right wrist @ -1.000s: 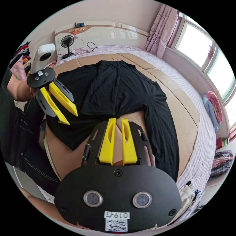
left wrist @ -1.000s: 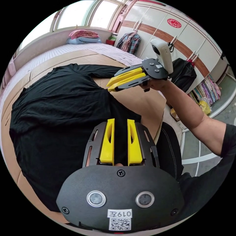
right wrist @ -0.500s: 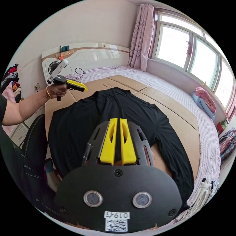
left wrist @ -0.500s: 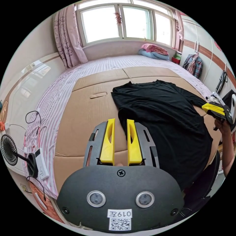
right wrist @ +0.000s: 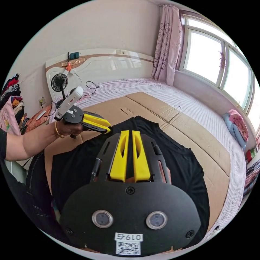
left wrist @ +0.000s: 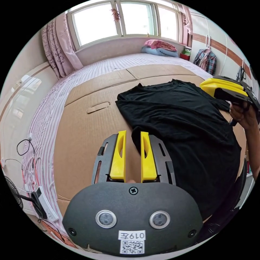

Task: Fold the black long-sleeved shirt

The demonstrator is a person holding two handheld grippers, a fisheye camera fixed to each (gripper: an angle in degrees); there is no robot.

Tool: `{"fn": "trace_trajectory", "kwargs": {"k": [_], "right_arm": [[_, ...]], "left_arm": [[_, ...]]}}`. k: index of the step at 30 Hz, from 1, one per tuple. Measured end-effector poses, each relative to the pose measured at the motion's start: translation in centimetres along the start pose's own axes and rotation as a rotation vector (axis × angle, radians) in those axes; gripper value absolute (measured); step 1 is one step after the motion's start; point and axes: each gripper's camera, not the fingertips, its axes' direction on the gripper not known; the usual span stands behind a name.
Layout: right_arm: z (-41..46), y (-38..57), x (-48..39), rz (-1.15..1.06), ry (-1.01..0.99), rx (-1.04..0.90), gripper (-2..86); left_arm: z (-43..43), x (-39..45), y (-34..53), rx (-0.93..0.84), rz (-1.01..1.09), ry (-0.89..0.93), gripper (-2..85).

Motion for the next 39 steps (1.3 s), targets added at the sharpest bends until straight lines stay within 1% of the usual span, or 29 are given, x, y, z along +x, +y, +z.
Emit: {"fn": "trace_trajectory", "kwargs": {"k": [3, 9, 11, 13, 16, 18, 20, 23, 27, 31, 36, 39], "right_arm": [[2.9, -5.6, 1.4, 0.005, -0.029, -0.037, 0.5], [9.6, -18.6, 5.9, 0.054, -0.167, -0.156, 3.9], [12.5, -23.9, 7.5, 0.050, -0.246, -0.240, 3.0], [14.8, -27.8, 8.5, 0.038, -0.260, -0.330, 2.8], [18.5, -33.8, 9.2, -0.029, -0.236, -0.477, 5.6], [20.6, -37.0, 10.0, -0.027, -0.292, -0.566, 6.2], [23.0, -40.6, 11.2, 0.011, -0.346, -0.643, 5.8], [25.3, -44.2, 12.6, 0.039, -0.307, -0.706, 5.5], [27.1, -47.8, 12.9, 0.015, -0.314, -0.772, 5.1], [28.7, -51.2, 13.6, 0.007, -0.256, -0.829, 5.1], [29.7, -53.6, 14.4, 0.019, -0.241, -0.849, 5.3], [30.5, -54.0, 14.6, 0.022, -0.253, -0.855, 3.4]], "left_arm": [[0.8, -1.5, 0.4, 0.008, -0.045, 0.072, 3.8], [2.5, -2.7, 1.6, -0.021, -0.084, 0.022, 2.2], [3.1, -3.2, 2.0, -0.040, -0.099, 0.010, 2.0], [3.5, -3.9, 2.5, -0.039, -0.114, 0.018, 1.9], [4.4, -5.3, 3.3, -0.033, -0.144, 0.065, 1.8], [5.6, -7.2, 3.7, -0.038, -0.195, 0.149, 1.8], [6.3, -8.2, 4.1, -0.034, -0.210, 0.190, 1.7], [7.2, -8.8, 4.4, -0.037, -0.205, 0.192, 1.7], [8.5, -9.5, 4.9, -0.038, -0.204, 0.201, 1.8], [9.6, -10.3, 5.4, -0.036, -0.215, 0.215, 1.9], [11.2, -10.7, 5.9, -0.038, -0.211, 0.208, 1.9], [12.1, -10.9, 6.2, -0.037, -0.213, 0.209, 1.8]]}}
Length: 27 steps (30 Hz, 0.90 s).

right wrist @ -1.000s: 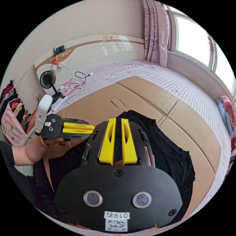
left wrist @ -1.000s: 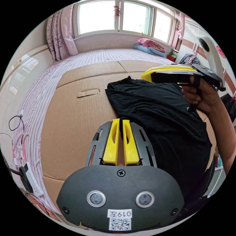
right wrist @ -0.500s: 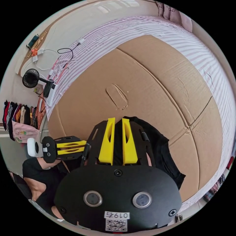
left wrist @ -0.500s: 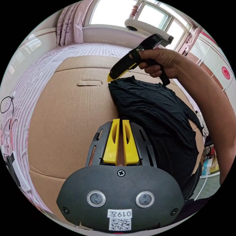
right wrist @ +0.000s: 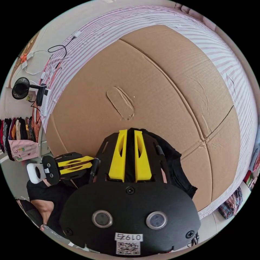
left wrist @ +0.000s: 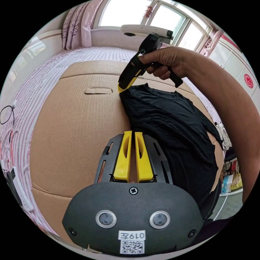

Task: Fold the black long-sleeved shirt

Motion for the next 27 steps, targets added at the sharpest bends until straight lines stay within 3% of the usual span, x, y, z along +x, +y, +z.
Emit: {"fn": "trace_trajectory", "kwargs": {"k": [5, 8, 19, 27], "right_arm": [[0.3, -0.1, 0.9, 0.011, -0.058, 0.083, -0.7], [0.3, 0.9, 1.8, 0.027, -0.127, 0.211, -0.9], [7.0, 4.8, 2.7, 0.063, -0.227, 0.402, -0.6], [11.2, 9.1, -1.6, -0.056, -0.190, 0.488, 7.9]], "left_arm": [[1.2, -0.7, 0.4, 0.009, -0.019, -0.020, 1.3], [1.9, -1.1, 0.8, 0.009, -0.036, -0.052, 1.2], [5.3, -1.8, 1.5, 0.002, -0.026, -0.136, 1.3], [8.6, -4.1, 1.3, -0.011, -0.008, -0.084, 1.5]]}}
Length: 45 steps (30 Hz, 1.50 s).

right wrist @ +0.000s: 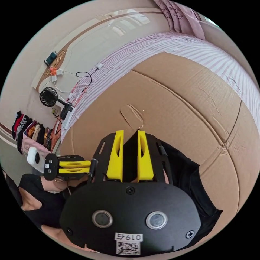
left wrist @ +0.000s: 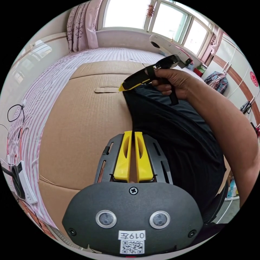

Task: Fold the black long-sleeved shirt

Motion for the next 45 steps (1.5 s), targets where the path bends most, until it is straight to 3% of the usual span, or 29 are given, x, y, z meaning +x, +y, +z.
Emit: {"fn": "trace_trajectory", "kwargs": {"k": [6, 8, 11, 14, 20, 35, 45], "right_arm": [[-1.1, 10.9, -9.0, -0.154, 0.188, 0.269, 8.1], [0.6, 15.4, -13.5, -0.179, 0.394, 0.409, 7.2], [3.8, 19.2, -17.3, -0.232, 0.476, 0.458, 8.2], [8.5, 22.2, -20.5, -0.285, 0.559, 0.393, 10.0], [18.4, 27.7, -27.6, -0.557, 0.845, 0.281, 8.8], [29.0, 30.4, -32.8, -0.601, 0.828, 0.180, 8.4], [36.8, 30.9, -36.8, -0.693, 0.966, 0.051, 7.8]], "left_arm": [[0.1, -4.6, 0.3, -0.003, -0.019, 0.072, 1.3], [0.0, -6.5, 0.4, 0.024, -0.049, 0.096, 1.4], [0.8, -9.8, -0.7, 0.073, -0.143, 0.187, 1.8], [3.3, -12.4, -4.4, 0.096, -0.183, 0.321, 3.0], [13.2, -13.8, -13.4, -0.115, -0.172, 0.411, 5.8], [24.7, -15.2, -18.3, -0.241, -0.173, 0.501, 4.7], [28.2, -14.4, -19.2, -0.273, -0.122, 0.476, 1.6]]}}
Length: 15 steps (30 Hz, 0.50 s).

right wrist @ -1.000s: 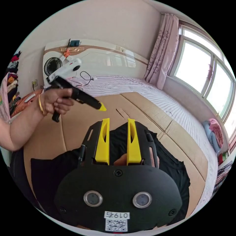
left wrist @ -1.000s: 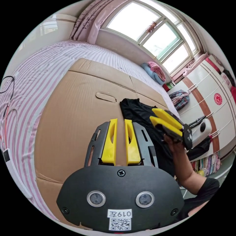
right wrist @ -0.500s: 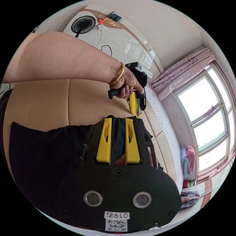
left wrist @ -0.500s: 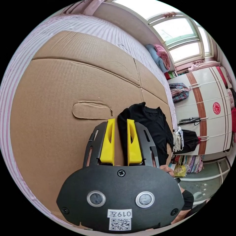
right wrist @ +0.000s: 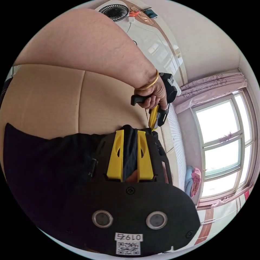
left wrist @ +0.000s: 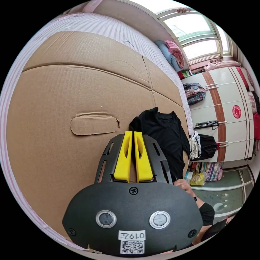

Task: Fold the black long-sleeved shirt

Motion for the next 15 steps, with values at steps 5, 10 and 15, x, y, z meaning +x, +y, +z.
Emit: {"fn": "trace_trajectory", "kwargs": {"k": [5, 10, 15], "right_arm": [[1.8, -2.6, -2.7, -0.017, 0.031, -0.084, 7.3], [3.1, -4.7, -5.0, -0.020, 0.083, -0.126, 5.5], [3.8, -6.2, -6.9, 0.010, 0.120, -0.138, -0.6]], "left_arm": [[0.9, 0.0, -0.3, 0.001, 0.016, -0.012, 1.4], [2.0, -0.5, -0.5, -0.001, 0.017, -0.020, 1.3], [3.0, -1.5, -0.8, -0.002, 0.003, -0.008, 1.1]]}}
